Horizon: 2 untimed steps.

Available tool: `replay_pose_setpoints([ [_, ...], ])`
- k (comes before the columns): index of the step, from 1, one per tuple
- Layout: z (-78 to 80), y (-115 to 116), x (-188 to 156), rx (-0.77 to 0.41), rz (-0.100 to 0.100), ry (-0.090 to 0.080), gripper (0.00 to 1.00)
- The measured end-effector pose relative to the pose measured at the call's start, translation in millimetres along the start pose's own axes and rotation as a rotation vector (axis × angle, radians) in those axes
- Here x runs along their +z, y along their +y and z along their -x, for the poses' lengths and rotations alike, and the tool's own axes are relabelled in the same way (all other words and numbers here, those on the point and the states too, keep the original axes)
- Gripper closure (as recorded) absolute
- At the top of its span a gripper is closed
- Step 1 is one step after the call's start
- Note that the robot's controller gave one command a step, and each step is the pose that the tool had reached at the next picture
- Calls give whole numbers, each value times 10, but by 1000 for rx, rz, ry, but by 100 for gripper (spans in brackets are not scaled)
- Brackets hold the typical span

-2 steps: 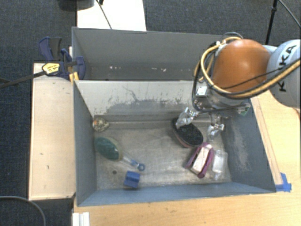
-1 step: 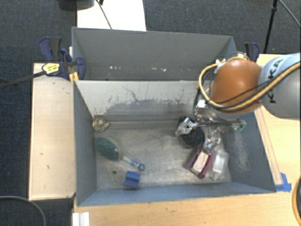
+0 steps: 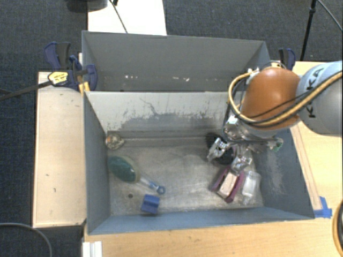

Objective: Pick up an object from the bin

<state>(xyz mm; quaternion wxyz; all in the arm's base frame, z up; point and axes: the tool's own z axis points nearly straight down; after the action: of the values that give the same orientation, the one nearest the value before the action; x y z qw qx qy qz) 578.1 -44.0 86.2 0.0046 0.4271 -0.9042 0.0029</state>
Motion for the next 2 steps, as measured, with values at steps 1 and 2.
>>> replay_pose_setpoints([
  [1,6,32,-54,6,3,-2,100],
  [2,161,194,-376,-4,-1,-16,100],
])
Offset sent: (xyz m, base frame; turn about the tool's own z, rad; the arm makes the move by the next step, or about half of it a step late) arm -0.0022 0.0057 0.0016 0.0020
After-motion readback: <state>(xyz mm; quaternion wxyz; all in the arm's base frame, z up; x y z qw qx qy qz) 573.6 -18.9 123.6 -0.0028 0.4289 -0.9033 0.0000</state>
